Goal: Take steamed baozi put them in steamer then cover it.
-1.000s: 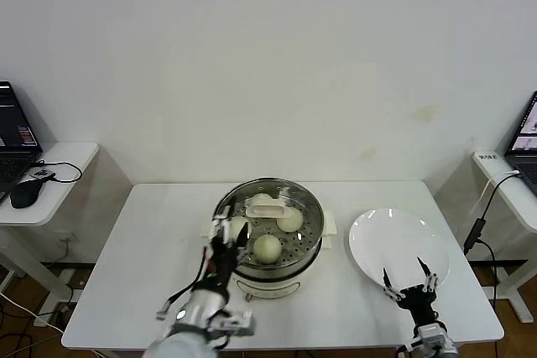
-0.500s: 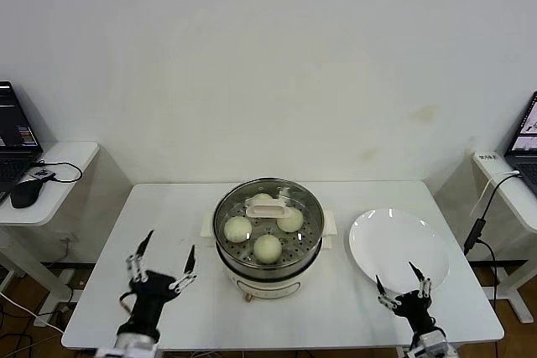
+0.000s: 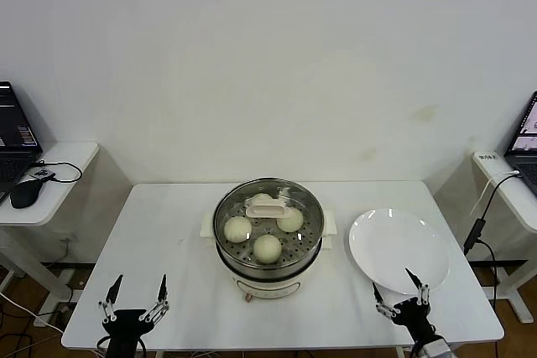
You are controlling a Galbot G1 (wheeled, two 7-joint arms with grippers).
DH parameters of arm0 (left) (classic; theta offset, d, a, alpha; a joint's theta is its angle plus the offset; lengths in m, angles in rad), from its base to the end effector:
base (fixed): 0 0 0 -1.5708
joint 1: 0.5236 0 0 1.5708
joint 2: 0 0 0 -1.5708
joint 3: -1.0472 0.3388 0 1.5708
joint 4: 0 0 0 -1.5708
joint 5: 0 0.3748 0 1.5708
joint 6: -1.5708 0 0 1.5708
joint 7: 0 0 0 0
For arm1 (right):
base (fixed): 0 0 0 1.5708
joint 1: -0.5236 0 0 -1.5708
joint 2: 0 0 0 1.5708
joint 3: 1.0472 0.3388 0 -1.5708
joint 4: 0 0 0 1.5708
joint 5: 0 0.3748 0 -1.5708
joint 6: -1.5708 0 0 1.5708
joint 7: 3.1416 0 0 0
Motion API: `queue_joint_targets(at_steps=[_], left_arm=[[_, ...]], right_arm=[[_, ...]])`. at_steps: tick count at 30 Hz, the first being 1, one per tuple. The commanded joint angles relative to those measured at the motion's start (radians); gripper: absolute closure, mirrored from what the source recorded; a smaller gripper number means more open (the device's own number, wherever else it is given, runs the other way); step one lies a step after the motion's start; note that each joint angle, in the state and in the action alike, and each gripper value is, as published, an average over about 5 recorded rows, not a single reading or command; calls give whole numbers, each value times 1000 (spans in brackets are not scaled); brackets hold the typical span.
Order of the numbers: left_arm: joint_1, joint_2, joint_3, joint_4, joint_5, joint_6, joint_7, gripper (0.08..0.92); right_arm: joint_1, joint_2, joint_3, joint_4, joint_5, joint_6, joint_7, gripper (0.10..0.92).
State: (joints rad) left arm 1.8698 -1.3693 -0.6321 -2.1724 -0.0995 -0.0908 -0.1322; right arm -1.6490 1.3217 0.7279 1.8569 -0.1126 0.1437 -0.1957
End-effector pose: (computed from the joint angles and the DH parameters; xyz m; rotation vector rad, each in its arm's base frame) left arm 0.1229 0.0581 -0.3050 0.1319 -3.0204 -0.1969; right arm 0.1726 -0.1281 -0.3707 0.2377 -2.8792 0.6020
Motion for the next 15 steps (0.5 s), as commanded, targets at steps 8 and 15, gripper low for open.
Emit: queue_joint_targets(at_steps=[8,15], left_arm=[[51,-8,-26,97,-100,-79,23,177],[46,-10,-15,102,-87,-86,29,177]], right_arm=[[-60,-27,-12,70,89,-57,-34,203],[-74,-21,-16,69,88,-57,-34,203]])
